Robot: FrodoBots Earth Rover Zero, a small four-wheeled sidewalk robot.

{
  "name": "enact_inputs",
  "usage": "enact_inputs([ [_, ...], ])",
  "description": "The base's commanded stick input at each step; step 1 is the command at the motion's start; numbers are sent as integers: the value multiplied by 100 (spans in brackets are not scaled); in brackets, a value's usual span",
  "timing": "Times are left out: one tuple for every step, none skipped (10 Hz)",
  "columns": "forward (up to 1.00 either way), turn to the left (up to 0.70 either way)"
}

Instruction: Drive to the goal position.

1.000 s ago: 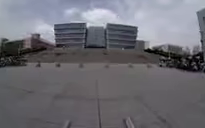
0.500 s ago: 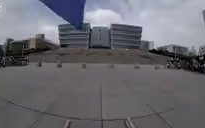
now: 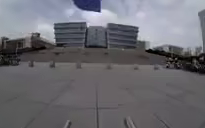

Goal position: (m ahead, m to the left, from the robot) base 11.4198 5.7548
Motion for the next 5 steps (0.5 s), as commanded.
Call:
enact_inputs([
  [100, -17],
  [100, -12],
  [100, -6],
  [100, -3],
  [100, -3],
])
